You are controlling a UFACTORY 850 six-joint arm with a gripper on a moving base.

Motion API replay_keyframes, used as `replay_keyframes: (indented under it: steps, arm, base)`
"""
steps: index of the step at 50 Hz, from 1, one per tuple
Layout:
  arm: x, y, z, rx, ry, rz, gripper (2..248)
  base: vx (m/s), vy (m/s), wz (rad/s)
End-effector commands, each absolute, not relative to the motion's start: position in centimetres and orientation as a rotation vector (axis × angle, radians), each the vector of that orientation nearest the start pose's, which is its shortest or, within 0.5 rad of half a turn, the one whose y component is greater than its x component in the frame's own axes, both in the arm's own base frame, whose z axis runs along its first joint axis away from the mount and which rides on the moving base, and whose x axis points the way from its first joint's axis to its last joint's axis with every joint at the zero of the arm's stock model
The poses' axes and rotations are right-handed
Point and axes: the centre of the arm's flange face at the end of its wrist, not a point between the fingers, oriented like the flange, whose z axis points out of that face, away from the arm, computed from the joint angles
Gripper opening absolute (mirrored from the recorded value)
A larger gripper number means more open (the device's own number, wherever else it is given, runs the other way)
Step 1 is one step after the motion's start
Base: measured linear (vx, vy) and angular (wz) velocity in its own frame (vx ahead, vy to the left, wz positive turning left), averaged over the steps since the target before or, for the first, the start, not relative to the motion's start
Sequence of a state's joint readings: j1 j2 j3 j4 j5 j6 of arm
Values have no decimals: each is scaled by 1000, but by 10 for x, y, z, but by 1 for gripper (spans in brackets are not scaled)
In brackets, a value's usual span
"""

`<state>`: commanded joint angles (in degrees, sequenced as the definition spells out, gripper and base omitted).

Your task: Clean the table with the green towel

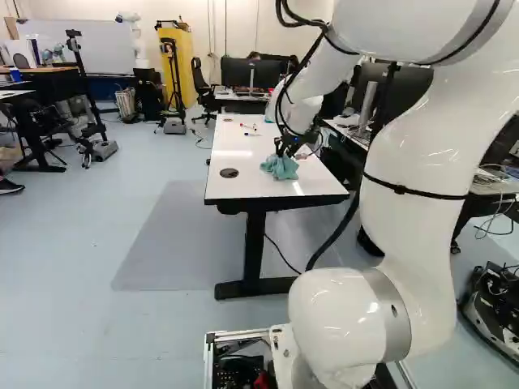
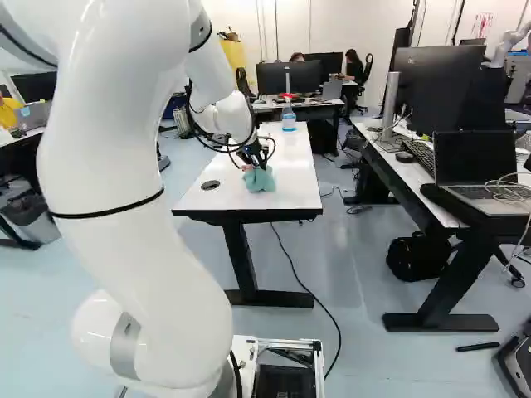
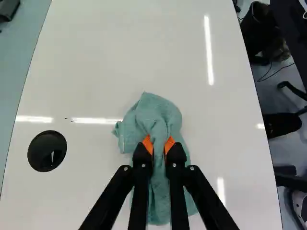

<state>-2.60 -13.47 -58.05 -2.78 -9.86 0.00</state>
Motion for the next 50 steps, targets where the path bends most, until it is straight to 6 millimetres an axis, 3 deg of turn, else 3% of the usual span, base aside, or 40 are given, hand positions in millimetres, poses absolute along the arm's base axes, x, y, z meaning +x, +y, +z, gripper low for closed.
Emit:
replay_keyframes:
  steps: [50]
  arm:
    - [609, 53, 471, -2949, -198, -1042, 46]
  base:
    - [0, 0, 0]
